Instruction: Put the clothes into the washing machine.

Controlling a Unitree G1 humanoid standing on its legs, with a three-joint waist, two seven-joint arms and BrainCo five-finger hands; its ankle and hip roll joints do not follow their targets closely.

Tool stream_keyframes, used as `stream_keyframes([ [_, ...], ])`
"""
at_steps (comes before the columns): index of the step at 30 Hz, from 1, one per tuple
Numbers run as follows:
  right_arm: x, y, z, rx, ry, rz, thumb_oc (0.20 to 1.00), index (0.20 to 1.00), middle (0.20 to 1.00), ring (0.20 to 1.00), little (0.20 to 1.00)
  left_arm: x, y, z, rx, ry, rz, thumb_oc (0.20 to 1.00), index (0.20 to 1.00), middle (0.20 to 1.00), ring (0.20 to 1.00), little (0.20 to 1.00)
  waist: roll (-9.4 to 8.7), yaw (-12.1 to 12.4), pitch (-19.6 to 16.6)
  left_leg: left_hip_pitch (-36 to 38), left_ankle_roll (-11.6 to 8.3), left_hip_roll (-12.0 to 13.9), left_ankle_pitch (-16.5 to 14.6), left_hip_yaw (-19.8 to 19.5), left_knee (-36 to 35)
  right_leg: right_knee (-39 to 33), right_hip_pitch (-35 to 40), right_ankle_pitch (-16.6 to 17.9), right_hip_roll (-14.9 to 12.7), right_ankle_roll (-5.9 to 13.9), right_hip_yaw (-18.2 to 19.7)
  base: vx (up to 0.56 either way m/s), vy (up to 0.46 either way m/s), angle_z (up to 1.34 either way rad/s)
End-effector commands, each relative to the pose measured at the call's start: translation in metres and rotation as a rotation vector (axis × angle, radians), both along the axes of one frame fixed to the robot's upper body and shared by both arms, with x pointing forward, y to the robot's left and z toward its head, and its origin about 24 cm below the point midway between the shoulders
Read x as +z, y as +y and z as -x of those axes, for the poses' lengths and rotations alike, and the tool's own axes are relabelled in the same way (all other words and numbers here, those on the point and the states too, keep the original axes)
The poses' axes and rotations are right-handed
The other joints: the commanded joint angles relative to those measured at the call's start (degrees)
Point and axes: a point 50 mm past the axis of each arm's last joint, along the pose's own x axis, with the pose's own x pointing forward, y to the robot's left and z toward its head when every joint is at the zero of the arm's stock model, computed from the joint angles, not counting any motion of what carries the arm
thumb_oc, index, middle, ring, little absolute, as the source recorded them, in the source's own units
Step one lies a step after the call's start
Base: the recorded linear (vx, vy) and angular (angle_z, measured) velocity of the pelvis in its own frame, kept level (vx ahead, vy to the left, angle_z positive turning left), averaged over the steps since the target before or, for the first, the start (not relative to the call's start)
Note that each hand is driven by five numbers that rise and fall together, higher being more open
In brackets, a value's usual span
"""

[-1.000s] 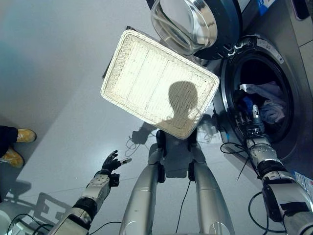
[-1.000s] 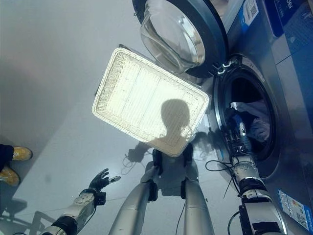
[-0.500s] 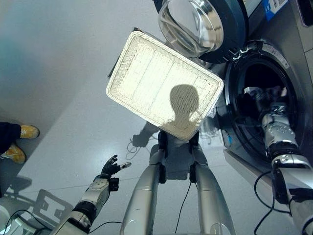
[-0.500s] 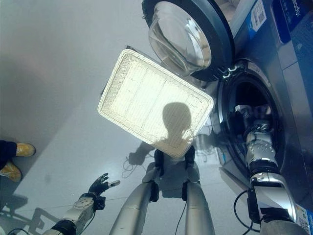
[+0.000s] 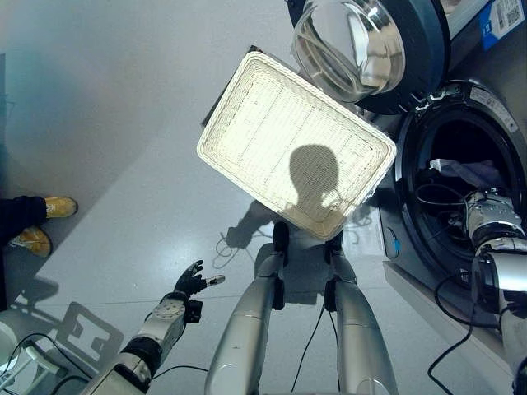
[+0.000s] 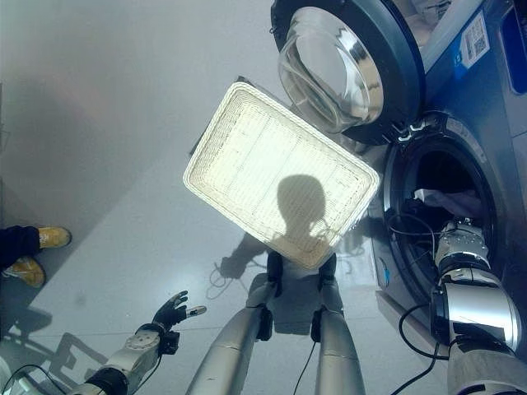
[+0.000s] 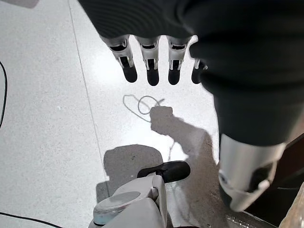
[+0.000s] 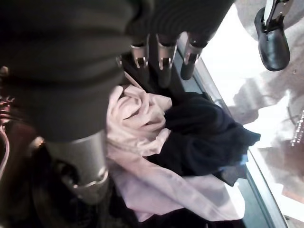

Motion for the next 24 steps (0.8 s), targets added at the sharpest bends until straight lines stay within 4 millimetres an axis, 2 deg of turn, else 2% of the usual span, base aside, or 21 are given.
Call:
stream_keyframes([
  [1, 0.115, -0.044, 0.048, -0.527, -0.038, 0.607, 1.000, 1.000, 1.000, 1.000, 1.000, -0.011, 0.000, 0.016, 0.013, 0.053, -0.019, 1.000, 1.000, 1.000, 1.000, 1.000, 4.05, 0.1, -1.0, 1.1, -2.78, -1.0, -0.2, -1.2, -3.2, 10.9, -1.4, -8.5, 2.3, 1.58, -4.1, 0.00, 0.000, 0.00],
  [3, 0.141, -0.025, 0.046, -0.603, 0.032, 0.728, 1.000, 1.000, 1.000, 1.000, 1.000, -0.009, -0.001, 0.015, 0.011, 0.048, -0.014, 1.000, 1.000, 1.000, 1.000, 1.000, 4.25, 0.2, -1.0, 0.5, -2.81, -1.2, -0.1, -1.2, -3.0, 10.9, -1.9, -8.4, 2.3, 1.59, -4.1, -0.01, 0.041, -0.06],
  [4, 0.156, -0.010, 0.040, -0.636, 0.096, 0.738, 1.000, 1.000, 1.000, 1.000, 1.000, -0.009, -0.003, 0.014, 0.002, 0.045, -0.008, 1.000, 1.000, 1.000, 1.000, 1.000, 4.80, 0.3, -1.0, -0.2, -2.86, -1.4, 0.0, -1.1, -2.8, 11.0, -2.7, -8.5, 2.2, 1.58, -4.1, -0.04, 0.056, -0.06],
  [5, 0.157, -0.009, 0.039, -0.628, 0.112, 0.722, 1.000, 1.000, 1.000, 1.000, 1.000, -0.008, -0.003, 0.013, 0.001, 0.042, -0.007, 1.000, 1.000, 1.000, 1.000, 1.000, 4.92, 0.3, -1.0, -0.6, -2.85, -1.4, 0.3, -1.1, -2.8, 10.9, -3.1, -8.1, 2.3, 1.50, -4.1, -0.02, 0.076, -0.08],
  [6, 0.140, -0.019, 0.033, -0.508, 0.213, 0.618, 1.000, 1.000, 1.000, 1.000, 1.000, -0.010, -0.003, 0.014, -0.006, 0.048, -0.002, 1.000, 1.000, 1.000, 1.000, 1.000, 5.25, 0.4, -1.0, -0.4, -2.87, -1.5, 0.0, -1.1, -3.0, 10.9, -3.0, -8.7, 2.1, 1.62, -4.1, -0.01, 0.040, -0.03],
  [8, 0.134, -0.023, 0.031, -0.455, 0.236, 0.597, 1.000, 1.000, 1.000, 1.000, 1.000, -0.010, -0.003, 0.014, -0.008, 0.049, -0.002, 1.000, 1.000, 1.000, 1.000, 1.000, 5.29, 0.4, -1.0, -0.3, -2.87, -1.5, -0.1, -1.1, -3.1, 10.9, -3.0, -8.7, 2.0, 1.64, -4.1, 0.01, 0.016, -0.04],
  [9, 0.068, -0.036, 0.018, -0.008, 0.390, 0.438, 1.000, 1.000, 1.000, 1.000, 1.000, -0.008, -0.001, 0.012, -0.025, 0.045, -0.003, 1.000, 1.000, 1.000, 1.000, 1.000, 5.46, 0.9, -1.0, -0.6, -2.44, -1.7, 0.4, -1.2, -3.8, 9.5, -3.1, -7.7, 1.8, 1.60, -4.2, 0.00, 0.000, 0.00],
  [10, 0.068, -0.036, 0.018, -0.008, 0.390, 0.438, 1.000, 1.000, 1.000, 1.000, 1.000, -0.008, -0.001, 0.012, -0.025, 0.045, -0.003, 1.000, 1.000, 1.000, 1.000, 1.000, 5.46, 0.9, -1.0, -0.6, -2.44, -1.7, 0.4, -1.2, -3.8, 9.5, -3.1, -7.7, 1.8, 1.60, -4.2, -0.02, -0.006, 0.07],
  [12, 0.036, -0.026, 0.010, 0.264, 0.457, 0.401, 1.000, 1.000, 1.000, 1.000, 1.000, -0.005, 0.004, 0.010, -0.037, 0.038, -0.001, 1.000, 1.000, 1.000, 1.000, 1.000, 5.43, 1.3, -1.0, -0.7, -2.32, -1.7, 0.7, -0.9, -4.2, 8.5, -3.1, -7.0, 1.7, 1.50, -4.3, -0.02, -0.008, 0.08],
  [14, 0.011, -0.024, 0.016, 0.382, 0.657, 0.498, 1.000, 1.000, 1.000, 1.000, 1.000, -0.004, 0.006, 0.009, -0.039, 0.034, 0.001, 1.000, 1.000, 1.000, 1.000, 1.000, 5.02, 1.3, -1.0, -0.8, -2.40, -1.5, 0.8, -0.7, -4.3, 8.1, -3.1, -6.5, 1.7, 1.59, -4.5, -0.03, -0.023, 0.06],
  [15, -0.011, -0.021, 0.024, 0.480, 0.958, 0.637, 1.000, 1.000, 1.000, 1.000, 1.000, -0.004, 0.004, 0.007, -0.043, 0.022, 0.002, 1.000, 1.000, 1.000, 1.000, 1.000, 4.72, 1.1, -1.0, -1.1, -2.29, -1.5, 1.0, -0.4, -4.6, 7.4, -3.4, -5.6, 1.7, 1.75, -4.5, 0.00, 0.000, 0.00],
  [17, -0.012, -0.021, 0.025, 0.481, 0.975, 0.645, 1.000, 1.000, 1.000, 1.000, 1.000, -0.004, 0.003, 0.007, -0.044, 0.021, 0.002, 1.000, 1.000, 1.000, 1.000, 1.000, 4.71, 1.1, -1.0, -1.1, -2.29, -1.5, 1.1, -0.4, -4.6, 7.3, -3.4, -5.6, 1.7, 1.77, -4.5, -0.01, -0.008, -0.02],
  [19, -0.023, -0.026, 0.036, 0.563, 1.269, 0.793, 1.000, 1.000, 1.000, 1.000, 1.000, -0.003, -0.001, 0.004, -0.055, 0.008, 0.000, 1.000, 1.000, 1.000, 1.000, 1.000, 4.80, 0.9, -1.0, -1.3, -2.36, -1.6, 1.1, 0.0, -4.9, 6.0, -3.6, -4.5, 1.2, 2.25, -4.7, -0.05, 0.004, 0.00],
  [20, -0.021, -0.032, 0.042, 0.602, 1.481, 0.927, 1.000, 1.000, 1.000, 1.000, 1.000, -0.003, -0.002, 0.004, -0.059, 0.002, -0.005, 1.000, 1.000, 1.000, 1.000, 1.000, 4.90, 0.8, -1.0, -1.3, -2.40, -1.7, 1.0, 0.3, -5.2, 4.5, -3.6, -3.5, 0.7, 2.80, -4.9, -0.06, 0.019, 0.02],
  [23, -0.019, -0.034, 0.044, 0.605, 1.551, 0.970, 1.000, 1.000, 1.000, 1.000, 1.000, -0.002, -0.001, 0.004, -0.059, 0.001, -0.007, 1.000, 1.000, 1.000, 1.000, 1.000, 4.91, 0.8, -1.0, -1.3, -2.41, -1.8, 1.0, 0.4, -5.3, 3.9, -3.7, -3.0, 0.4, 3.05, -4.9, -0.03, 0.016, 0.00],
  [24, -0.014, -0.039, 0.048, 0.638, 1.735, 1.054, 1.000, 1.000, 1.000, 1.000, 1.000, 0.000, 0.004, 0.004, -0.056, 0.002, -0.012, 1.000, 1.000, 1.000, 1.000, 1.000, 4.71, 0.7, -1.0, -1.2, -2.52, -1.8, 0.9, 0.7, -5.7, 2.4, -3.5, -2.0, 0.0, 3.58, -5.0, -0.06, 0.050, -0.01],
])
